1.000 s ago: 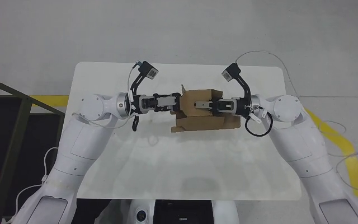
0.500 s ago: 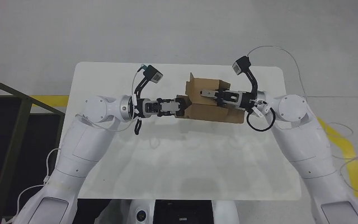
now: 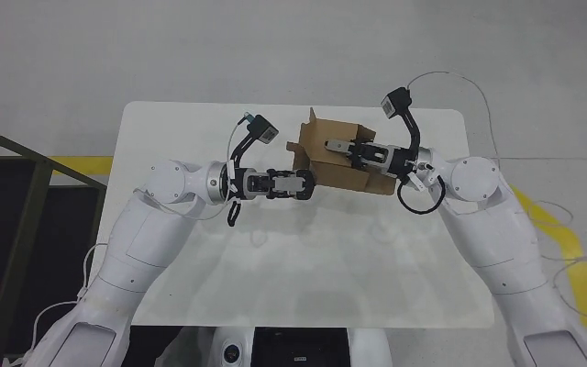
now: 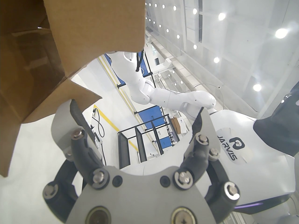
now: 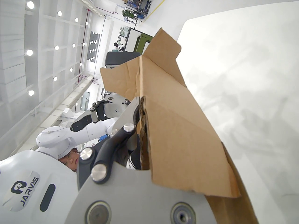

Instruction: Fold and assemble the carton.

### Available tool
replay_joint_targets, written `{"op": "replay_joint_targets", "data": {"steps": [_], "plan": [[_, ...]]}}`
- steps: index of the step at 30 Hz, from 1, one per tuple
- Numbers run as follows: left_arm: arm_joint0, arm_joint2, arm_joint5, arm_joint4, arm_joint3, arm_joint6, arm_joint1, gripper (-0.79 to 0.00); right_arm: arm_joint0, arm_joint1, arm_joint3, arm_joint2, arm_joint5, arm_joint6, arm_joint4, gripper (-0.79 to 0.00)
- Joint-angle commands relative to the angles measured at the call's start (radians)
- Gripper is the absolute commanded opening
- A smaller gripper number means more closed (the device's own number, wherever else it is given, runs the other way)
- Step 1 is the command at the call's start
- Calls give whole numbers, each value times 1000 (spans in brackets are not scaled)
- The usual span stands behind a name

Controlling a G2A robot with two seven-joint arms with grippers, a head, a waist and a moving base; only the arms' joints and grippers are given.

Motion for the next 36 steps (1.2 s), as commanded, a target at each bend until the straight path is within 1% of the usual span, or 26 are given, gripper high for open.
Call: {"op": "replay_joint_targets", "data": {"steps": [1,9,16,24,36], "plan": [[-3,5,1,-2,2,-1,-1,0,1,-3,0,-9,-1,-8,-2,-785],[-16,20,3,-4,23,0,-7,0,7,-14,-1,-37,1,-24,-7,-785],[-23,15,-4,3,40,12,-8,0,-4,-17,-5,-41,4,-14,-11,-785],[-19,12,-1,-13,38,8,-9,0,-24,-19,-18,-41,3,-10,-14,-785],[-15,13,5,-12,37,-13,-10,0,-15,-24,-6,-35,-6,8,-2,-785]]}}
